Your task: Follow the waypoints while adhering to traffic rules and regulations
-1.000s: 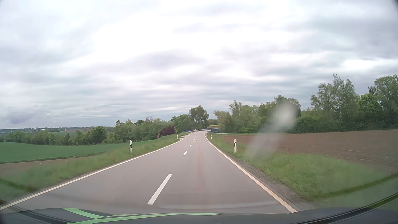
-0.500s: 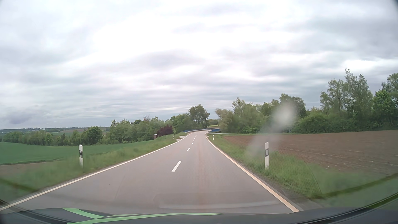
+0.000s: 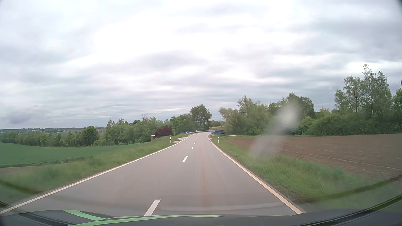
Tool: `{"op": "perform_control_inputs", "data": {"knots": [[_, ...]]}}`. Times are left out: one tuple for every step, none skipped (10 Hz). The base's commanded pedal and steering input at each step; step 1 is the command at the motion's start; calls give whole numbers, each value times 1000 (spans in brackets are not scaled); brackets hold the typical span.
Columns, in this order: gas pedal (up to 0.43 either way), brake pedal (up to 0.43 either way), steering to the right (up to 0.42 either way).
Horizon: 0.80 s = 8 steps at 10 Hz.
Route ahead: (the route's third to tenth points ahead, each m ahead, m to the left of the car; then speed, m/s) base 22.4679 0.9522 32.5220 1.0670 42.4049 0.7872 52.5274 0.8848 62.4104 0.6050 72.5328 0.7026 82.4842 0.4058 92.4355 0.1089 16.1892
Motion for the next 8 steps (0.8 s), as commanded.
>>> {"op": "perform_control_inputs", "data": {"knots": [[280,0,-1],[268,0,-1],[268,0,-1],[268,0,-1],[268,0,-1],[268,0,-1],[268,0,-1],[268,0,0]]}}
